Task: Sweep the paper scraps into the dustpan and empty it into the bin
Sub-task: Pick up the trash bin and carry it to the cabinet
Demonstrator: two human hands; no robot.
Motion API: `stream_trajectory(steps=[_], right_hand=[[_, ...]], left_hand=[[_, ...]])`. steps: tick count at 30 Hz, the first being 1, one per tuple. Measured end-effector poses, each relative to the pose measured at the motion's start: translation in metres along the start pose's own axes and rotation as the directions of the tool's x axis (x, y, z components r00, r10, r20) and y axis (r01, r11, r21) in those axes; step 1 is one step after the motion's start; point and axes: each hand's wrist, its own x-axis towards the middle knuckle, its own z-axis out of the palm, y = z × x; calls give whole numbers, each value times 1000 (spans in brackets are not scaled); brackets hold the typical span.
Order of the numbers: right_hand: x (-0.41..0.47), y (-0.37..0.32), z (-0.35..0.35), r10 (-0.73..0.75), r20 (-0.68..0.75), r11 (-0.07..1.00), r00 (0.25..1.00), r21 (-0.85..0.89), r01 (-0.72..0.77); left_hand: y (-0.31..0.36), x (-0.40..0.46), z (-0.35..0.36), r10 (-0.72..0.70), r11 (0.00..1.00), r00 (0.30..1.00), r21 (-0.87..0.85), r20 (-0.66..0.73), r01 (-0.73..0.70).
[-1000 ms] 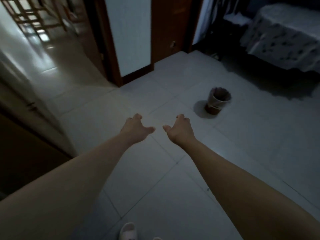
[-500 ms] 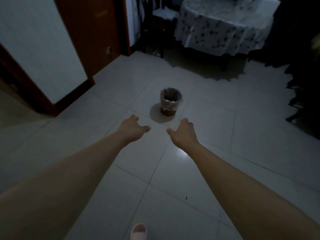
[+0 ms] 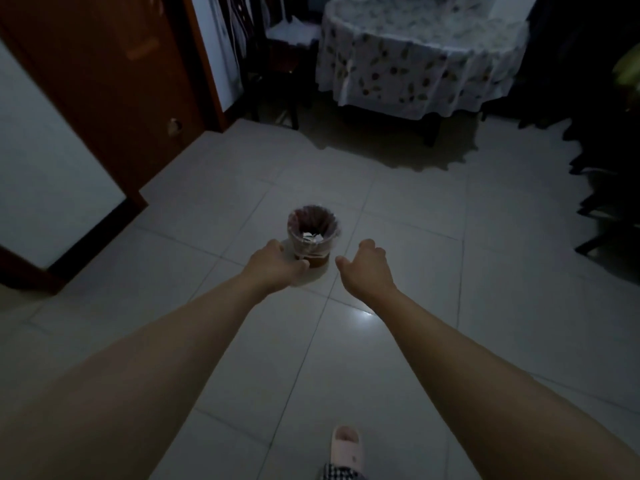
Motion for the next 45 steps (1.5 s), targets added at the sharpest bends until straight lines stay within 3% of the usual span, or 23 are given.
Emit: stream_trajectory(steps=[10, 17, 27, 36, 45], right_hand=[[174, -23, -28, 0, 70, 999, 998, -42, 3], [292, -41, -18, 70, 122, 993, 990, -105, -57], [438, -34, 2, 54, 193, 988, 980, -152, -24], [548, 7, 54, 17, 294, 973, 956, -223, 51], [639, 75, 157, 36, 309, 965, 950, -259, 48]], left_hand=[[75, 151, 14, -91, 993, 996, -68, 21, 92], [85, 279, 8, -172, 980, 981, -80, 86, 179], [93, 410, 33, -324, 939, 942, -90, 86, 332], [68, 501, 96, -434, 883, 900, -182, 36, 433], [-21, 604, 163, -486, 866, 874, -132, 1, 482]])
